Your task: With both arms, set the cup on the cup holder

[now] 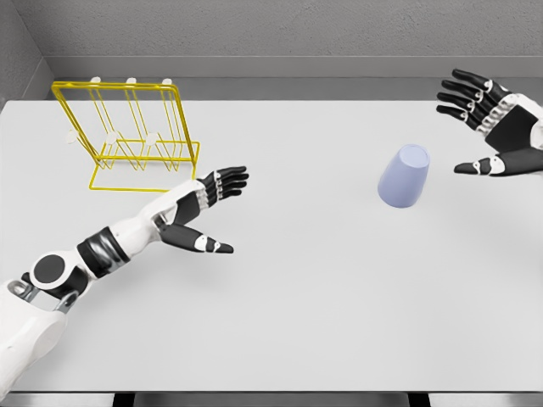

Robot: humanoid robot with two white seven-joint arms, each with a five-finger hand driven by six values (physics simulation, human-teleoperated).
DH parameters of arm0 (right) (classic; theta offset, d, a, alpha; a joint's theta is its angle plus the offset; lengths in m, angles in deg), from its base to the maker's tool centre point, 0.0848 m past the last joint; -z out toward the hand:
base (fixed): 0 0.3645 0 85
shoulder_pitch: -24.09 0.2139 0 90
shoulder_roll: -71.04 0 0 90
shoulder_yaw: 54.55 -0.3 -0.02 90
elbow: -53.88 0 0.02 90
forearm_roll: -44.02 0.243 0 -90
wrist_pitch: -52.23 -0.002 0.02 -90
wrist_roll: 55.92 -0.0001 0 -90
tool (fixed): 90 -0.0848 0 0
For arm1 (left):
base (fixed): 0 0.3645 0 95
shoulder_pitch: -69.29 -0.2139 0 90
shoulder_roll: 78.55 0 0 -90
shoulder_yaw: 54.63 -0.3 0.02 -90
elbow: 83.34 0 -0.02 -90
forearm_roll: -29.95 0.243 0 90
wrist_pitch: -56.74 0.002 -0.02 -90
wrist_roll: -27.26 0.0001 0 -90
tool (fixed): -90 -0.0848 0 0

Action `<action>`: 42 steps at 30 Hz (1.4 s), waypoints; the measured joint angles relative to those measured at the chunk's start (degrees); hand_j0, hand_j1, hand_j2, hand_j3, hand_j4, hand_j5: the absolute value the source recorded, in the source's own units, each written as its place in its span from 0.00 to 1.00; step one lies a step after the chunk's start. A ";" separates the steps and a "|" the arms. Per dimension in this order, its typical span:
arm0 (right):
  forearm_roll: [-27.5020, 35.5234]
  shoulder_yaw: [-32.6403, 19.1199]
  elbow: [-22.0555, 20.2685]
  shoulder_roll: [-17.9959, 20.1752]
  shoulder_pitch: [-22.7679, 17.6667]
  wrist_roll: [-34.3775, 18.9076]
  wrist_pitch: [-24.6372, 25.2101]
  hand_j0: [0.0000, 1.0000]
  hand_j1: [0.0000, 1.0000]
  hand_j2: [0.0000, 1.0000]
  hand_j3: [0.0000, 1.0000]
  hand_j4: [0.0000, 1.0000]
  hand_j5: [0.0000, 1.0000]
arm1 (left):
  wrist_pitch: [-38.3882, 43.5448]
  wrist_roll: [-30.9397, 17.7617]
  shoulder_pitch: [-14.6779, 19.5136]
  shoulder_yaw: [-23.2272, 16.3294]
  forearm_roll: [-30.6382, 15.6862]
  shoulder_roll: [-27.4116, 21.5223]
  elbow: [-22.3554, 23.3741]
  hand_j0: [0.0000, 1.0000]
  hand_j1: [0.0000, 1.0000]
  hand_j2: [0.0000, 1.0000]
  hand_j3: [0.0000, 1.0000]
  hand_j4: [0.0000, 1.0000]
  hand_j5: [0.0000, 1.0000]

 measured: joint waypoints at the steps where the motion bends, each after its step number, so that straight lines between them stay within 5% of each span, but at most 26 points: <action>1: -0.09 0.00 0.02 -0.03 0.09 0.00 0.00 1.00 1.00 1.00 1.00 1.00 1.00 | 0.14 0.00 0.79 -0.01 0.03 0.10 0.62 1.00 1.00 1.00 1.00 1.00 1.00; 7: -0.36 -0.25 1.41 -0.47 0.09 0.00 -0.28 1.00 1.00 1.00 1.00 1.00 1.00 | 0.40 -0.02 1.32 -0.11 0.22 0.70 3.34 1.00 1.00 1.00 1.00 1.00 1.00; 15: -1.30 -0.22 9.37 -3.76 -0.79 0.00 -0.39 1.00 1.00 1.00 1.00 1.00 1.00 | 0.23 -0.39 1.23 -0.11 0.38 1.41 3.55 1.00 1.00 1.00 1.00 1.00 1.00; 27: -9.90 -0.93 20.87 -13.41 -0.70 0.00 -2.30 1.00 1.00 1.00 1.00 1.00 1.00 | -0.09 -0.43 0.44 -0.05 0.45 1.93 3.83 1.00 1.00 1.00 1.00 1.00 1.00; 42: -15.89 -1.97 27.25 -18.31 -0.70 0.01 -2.80 1.00 1.00 1.00 1.00 1.00 1.00 | -0.05 -0.35 0.62 0.04 0.42 2.08 4.78 1.00 1.00 1.00 1.00 1.00 1.00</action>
